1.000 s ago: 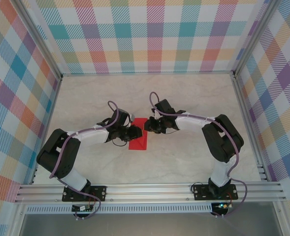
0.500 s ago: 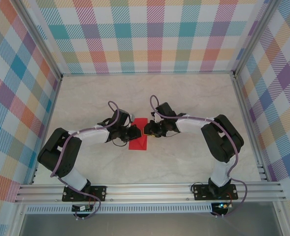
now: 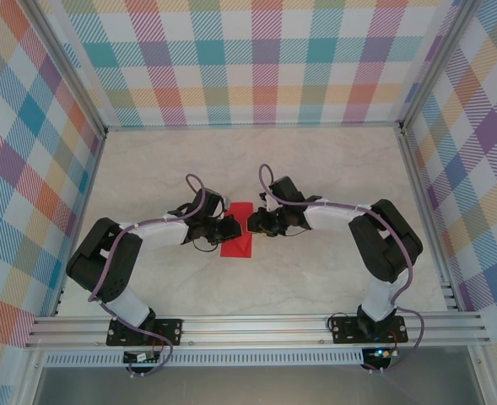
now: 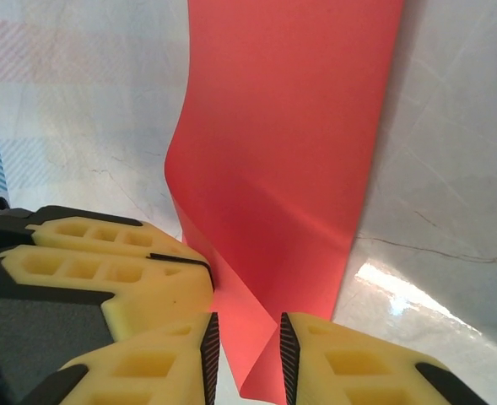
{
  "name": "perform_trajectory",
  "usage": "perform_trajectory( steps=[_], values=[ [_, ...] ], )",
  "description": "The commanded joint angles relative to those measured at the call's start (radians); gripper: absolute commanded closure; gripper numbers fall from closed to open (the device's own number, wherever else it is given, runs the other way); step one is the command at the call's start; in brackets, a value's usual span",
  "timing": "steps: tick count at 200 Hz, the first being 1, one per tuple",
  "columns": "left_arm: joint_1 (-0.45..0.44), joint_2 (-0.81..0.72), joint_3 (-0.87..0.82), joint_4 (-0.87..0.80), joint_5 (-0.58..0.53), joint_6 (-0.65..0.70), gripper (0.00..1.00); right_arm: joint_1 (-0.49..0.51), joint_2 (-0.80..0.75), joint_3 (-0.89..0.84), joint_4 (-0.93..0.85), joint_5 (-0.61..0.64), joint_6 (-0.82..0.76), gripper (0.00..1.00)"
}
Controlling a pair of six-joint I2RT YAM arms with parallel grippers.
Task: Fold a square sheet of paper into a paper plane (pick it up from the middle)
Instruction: Fold the triangle a second time at the center of the table.
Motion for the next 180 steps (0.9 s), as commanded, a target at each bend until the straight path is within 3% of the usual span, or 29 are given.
perform_trajectory(
  steps=[1,51,95,124,180],
  values=[
    [0.009,0.005,-0.005,-0.004,-0.004,0.002,0.88,0.001,0.033,0.018,0.006,-0.035,-0.026,0.72],
    [0.009,-0.003,-0.004,-0.007,-0.004,0.0,0.88,0.003,0.07,0.039,-0.002,-0.052,-0.033,0.71],
    [0.009,-0.006,0.0,-0.008,-0.003,-0.002,0.89,0.003,0.086,0.045,0.024,-0.092,-0.031,0.78],
    [0.009,-0.009,-0.001,-0.011,-0.003,-0.002,0.89,0.003,0.086,0.047,0.018,-0.066,-0.033,0.86],
    [0.009,-0.017,-0.003,-0.009,0.008,-0.001,0.87,0.003,0.091,0.065,-0.008,0.004,-0.052,0.9]
  ],
)
